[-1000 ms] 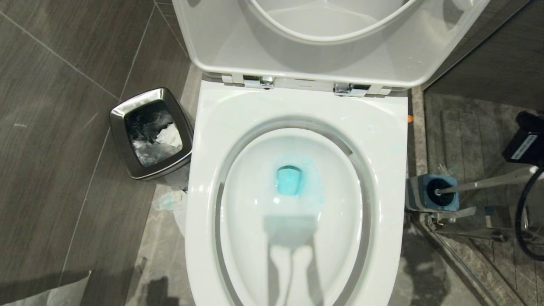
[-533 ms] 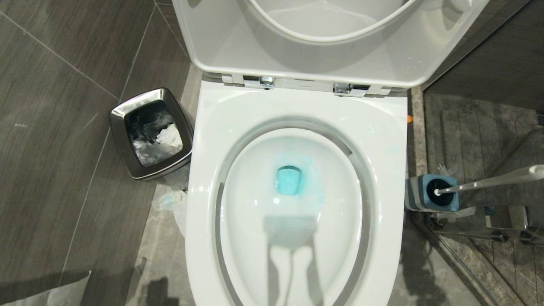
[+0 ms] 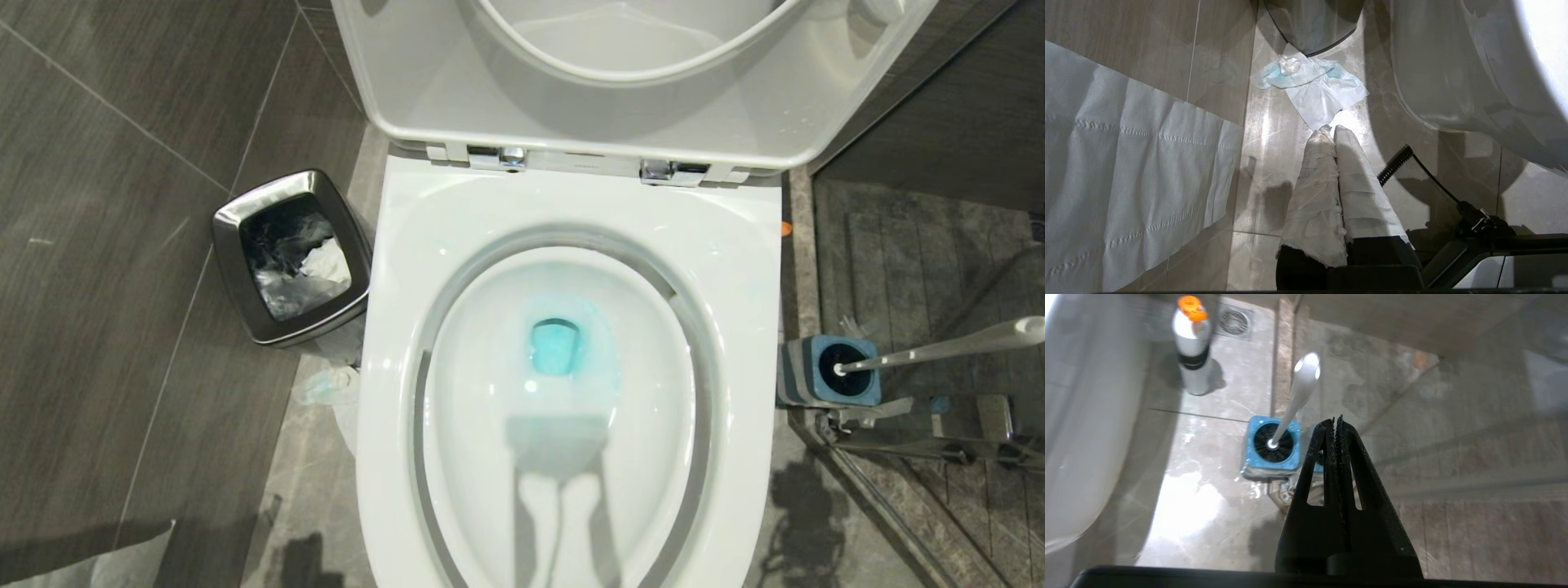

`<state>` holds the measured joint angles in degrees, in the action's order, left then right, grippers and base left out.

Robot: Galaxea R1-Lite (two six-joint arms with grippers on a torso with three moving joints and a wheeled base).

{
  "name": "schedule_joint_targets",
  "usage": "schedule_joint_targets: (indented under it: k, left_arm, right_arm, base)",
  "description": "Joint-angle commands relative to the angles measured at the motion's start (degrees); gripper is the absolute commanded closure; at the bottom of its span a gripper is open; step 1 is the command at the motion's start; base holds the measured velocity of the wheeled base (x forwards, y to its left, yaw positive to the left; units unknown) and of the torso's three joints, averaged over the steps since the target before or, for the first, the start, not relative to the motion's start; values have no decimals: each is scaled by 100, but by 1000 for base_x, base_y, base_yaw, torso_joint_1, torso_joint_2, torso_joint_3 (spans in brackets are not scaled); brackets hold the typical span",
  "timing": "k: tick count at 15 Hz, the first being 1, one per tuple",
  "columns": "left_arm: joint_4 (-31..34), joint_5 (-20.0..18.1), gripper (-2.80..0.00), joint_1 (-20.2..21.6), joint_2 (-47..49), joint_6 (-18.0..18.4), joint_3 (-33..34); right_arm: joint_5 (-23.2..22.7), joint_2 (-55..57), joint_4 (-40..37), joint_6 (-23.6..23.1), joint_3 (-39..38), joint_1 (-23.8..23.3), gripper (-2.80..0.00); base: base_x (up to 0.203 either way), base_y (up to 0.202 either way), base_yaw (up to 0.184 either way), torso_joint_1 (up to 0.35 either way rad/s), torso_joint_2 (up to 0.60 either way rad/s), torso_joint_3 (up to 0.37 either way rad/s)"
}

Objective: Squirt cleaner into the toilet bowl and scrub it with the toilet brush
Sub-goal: Scrub the toilet bowl

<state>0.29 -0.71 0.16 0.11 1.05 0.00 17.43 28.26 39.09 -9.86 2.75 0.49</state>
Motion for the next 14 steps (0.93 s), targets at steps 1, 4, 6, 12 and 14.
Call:
schedule_joint_targets:
  k: [1,4,6,12,14]
  left_arm:
    - [0,1,0,2,-2,1,9]
    - [-3,1,0,2,-2,1,9]
    - [-3,1,0,2,-2,1,9]
    - [-3,9,0,2,-2,1,9]
    - [-3,9,0,2,-2,1,9]
  right_arm:
    - [-247,-1249,-553,22,-223,-4,0]
    - [-525,-2226,-2120,161,-272,-24,0]
    - [-944,-2797,-3355,313,-215,-23,0]
    - [-1705,-2819,-3995,816,-268,-22,0]
    - [-1699,-2817,-3997,1064,-257,-22,0]
  base:
    - [0,0,0,0,0,0]
    - [0,0,0,0,0,0]
    - [0,0,0,0,0,0]
    - [0,0,0,0,0,0]
    - [0,0,0,0,0,0]
